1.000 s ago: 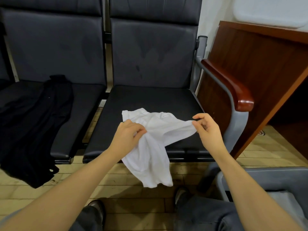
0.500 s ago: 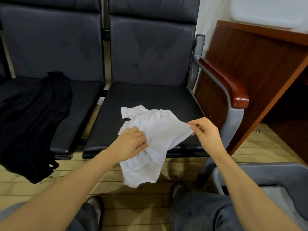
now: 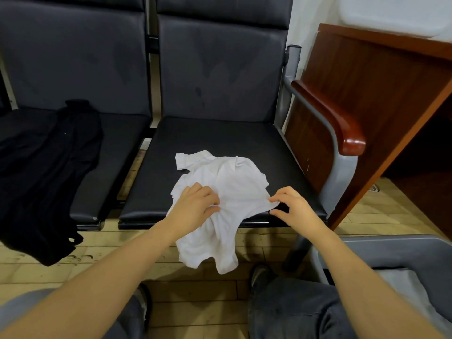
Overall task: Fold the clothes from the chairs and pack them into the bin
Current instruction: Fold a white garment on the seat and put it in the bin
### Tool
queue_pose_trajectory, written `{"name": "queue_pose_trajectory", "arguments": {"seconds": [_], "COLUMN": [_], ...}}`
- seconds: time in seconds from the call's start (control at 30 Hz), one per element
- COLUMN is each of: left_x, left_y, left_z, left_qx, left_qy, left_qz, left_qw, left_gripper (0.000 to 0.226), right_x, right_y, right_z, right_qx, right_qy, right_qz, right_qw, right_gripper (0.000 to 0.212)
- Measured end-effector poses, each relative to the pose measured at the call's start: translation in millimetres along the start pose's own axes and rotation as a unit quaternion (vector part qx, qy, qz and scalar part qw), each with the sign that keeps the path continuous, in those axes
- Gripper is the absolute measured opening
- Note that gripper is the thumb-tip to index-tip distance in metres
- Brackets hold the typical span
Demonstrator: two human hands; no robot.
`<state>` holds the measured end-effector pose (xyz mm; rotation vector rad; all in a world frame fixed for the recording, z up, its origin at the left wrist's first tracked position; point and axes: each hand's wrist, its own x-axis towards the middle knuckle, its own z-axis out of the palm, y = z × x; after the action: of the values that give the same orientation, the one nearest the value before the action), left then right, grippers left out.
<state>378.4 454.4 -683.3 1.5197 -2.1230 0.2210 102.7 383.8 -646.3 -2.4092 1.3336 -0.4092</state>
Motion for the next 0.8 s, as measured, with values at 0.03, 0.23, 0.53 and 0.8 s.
{"name": "queue_pose_trajectory", "arguments": {"seconds": [0.03, 0.23, 0.53, 0.8], "left_x": [0, -2, -10, -15], "left_y": [-1, -7, -21, -20], "left_z": [0, 1, -4, -10], "left_qx": [-0.009, -0.055, -0.057, -0.036], "left_qy": [0.0, -0.008, 0.002, 0.009], "left_qz": [-0.001, -0.025, -0.038, -0.024], "left_qw": [1.0, 0.998, 0.998, 0.999], "left_gripper": [0.036, 0.033, 0.034, 0.034], "right_x": [0, 4, 7, -4], "right_y": [0, -5, 9, 5], "right_z": [1, 7, 4, 18], "right_qx": [-0.018, -0.064, -0.07, -0.124], "right_qy": [0.015, 0.026, -0.015, 0.073], "right_qz": [-0.006, -0.079, -0.092, -0.118], "right_qw": [1.0, 0.994, 0.993, 0.983], "right_gripper": [0.034, 0.037, 0.037, 0.029]}}
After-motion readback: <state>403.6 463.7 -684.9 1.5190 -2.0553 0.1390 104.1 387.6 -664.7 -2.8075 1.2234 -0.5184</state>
